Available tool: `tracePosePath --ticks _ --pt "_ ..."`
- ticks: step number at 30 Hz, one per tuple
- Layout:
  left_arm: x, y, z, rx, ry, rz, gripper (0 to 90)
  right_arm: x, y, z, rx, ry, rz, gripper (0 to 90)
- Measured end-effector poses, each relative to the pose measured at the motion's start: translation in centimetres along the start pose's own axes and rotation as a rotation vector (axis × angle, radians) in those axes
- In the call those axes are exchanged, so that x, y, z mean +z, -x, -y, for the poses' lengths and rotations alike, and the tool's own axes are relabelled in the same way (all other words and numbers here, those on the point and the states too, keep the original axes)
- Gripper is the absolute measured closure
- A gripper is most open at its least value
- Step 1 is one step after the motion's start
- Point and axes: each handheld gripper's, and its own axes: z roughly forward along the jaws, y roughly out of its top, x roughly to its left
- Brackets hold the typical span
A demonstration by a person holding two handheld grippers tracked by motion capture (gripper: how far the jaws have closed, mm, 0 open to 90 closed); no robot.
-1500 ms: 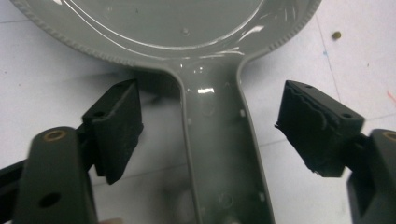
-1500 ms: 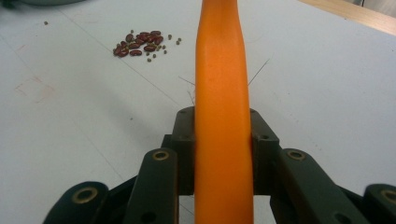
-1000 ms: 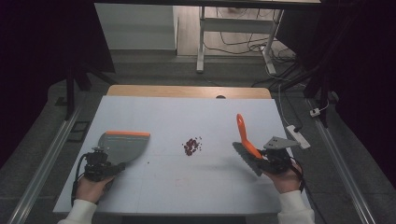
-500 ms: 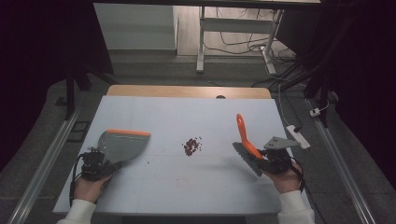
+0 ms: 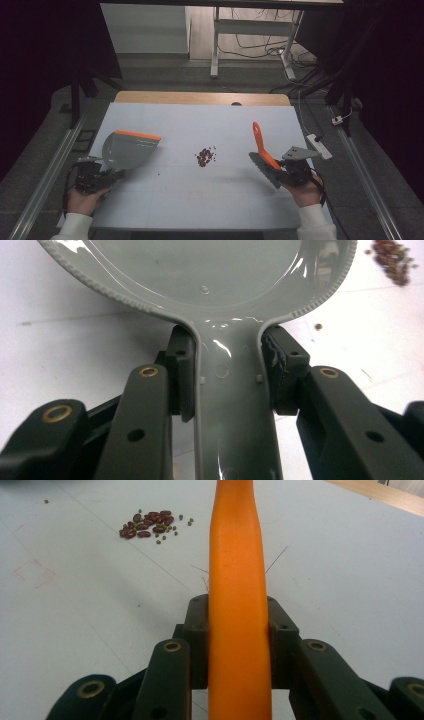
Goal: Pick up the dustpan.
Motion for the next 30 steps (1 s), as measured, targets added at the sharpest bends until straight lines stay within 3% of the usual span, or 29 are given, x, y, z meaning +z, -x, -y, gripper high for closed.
tracePosePath --ticks 9,18,26,30 --pt "-1.2 -0.7 -0.2 0.101 0.011 0.071 62.1 0.1 -0.3 -0.3 -0.003 0.008 -0.003 69.2" --pt "-1.8 -0.5 -0.1 0.214 0.003 0.137 62.1 0.2 -0.4 -0.4 -0.008 0.012 -0.006 69.2" --pt "-0.8 1.6 -0.7 0.352 -0.052 0.21 62.1 0.4 -0.4 -0.9 -0.01 0.02 -0.004 69.3" --pt "-0.1 2.6 -1.1 0.397 -0.085 0.232 62.1 0.5 -0.6 -1.5 -0.015 0.028 -0.003 69.2"
